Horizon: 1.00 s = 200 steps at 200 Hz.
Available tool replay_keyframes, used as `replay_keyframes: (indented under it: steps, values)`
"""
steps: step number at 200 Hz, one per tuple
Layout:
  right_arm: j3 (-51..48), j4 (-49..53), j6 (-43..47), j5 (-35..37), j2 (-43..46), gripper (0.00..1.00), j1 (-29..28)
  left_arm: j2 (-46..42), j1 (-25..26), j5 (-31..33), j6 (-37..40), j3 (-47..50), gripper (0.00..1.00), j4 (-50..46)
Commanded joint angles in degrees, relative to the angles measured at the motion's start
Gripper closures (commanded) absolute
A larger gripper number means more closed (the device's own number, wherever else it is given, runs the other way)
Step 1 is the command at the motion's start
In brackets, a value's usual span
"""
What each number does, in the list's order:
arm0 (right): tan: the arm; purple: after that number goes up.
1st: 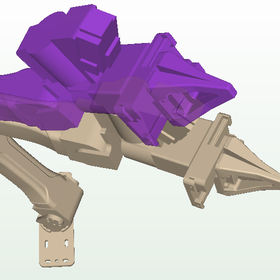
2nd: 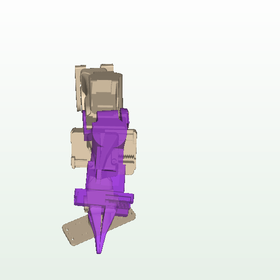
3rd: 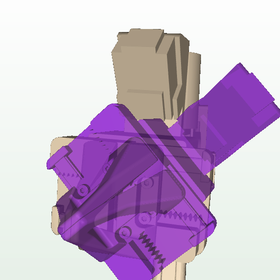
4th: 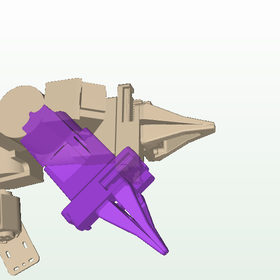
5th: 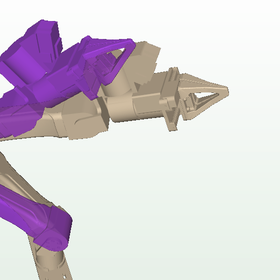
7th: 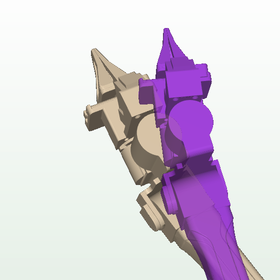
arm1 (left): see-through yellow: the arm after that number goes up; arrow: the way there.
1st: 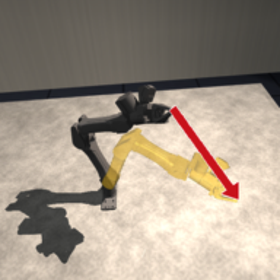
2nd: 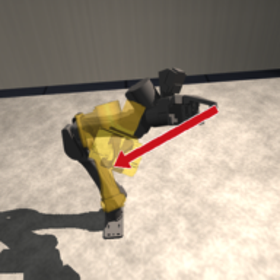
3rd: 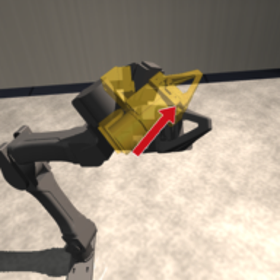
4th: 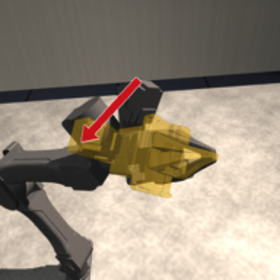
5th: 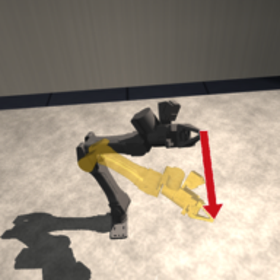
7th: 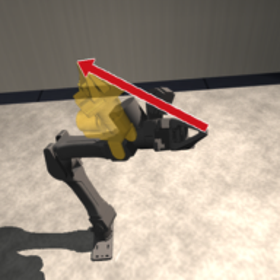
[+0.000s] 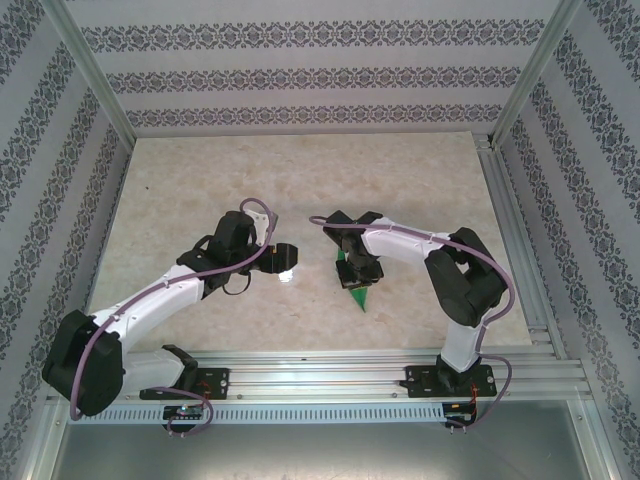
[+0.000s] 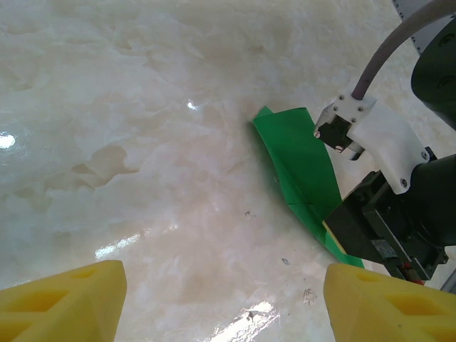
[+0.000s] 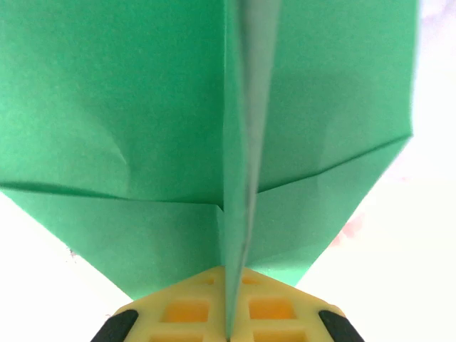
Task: Fold a paper plane with a square sheet of paper (fold left side to right side)
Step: Pick up the paper plane at the center of the table, then place the paper plane at the center of the table.
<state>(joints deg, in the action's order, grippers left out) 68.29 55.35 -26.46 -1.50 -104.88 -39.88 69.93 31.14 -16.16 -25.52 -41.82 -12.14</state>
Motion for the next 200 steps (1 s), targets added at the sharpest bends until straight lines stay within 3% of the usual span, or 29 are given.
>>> replay_keyframes:
  steps: [1,30,82,136,200]
  values:
    - [3.4,1.2,1.3,1.5,1.8,0.97,1.3,-1.7,-0.5,1.0,1.7,0.5,0.26,-2.1]
    - [10.2,1.5,2.8,1.1,-1.3,0.99,3.9,-4.6,-0.5,3.4,2.0,0.7,0.25,-4.2]
    - [28.3,3.9,3.8,3.3,-15.0,0.99,8.7,-10.9,-0.5,10.4,2.9,2.3,0.18,-7.9]
    - [43.7,8.6,5.5,5.1,-28.0,0.99,10.8,-15.0,-0.5,11.3,3.5,3.8,0.1,-10.0]
    - [47.9,11.7,7.6,3.5,-32.7,0.93,12.5,-15.2,-0.5,11.5,3.2,3.8,0.09,-10.5]
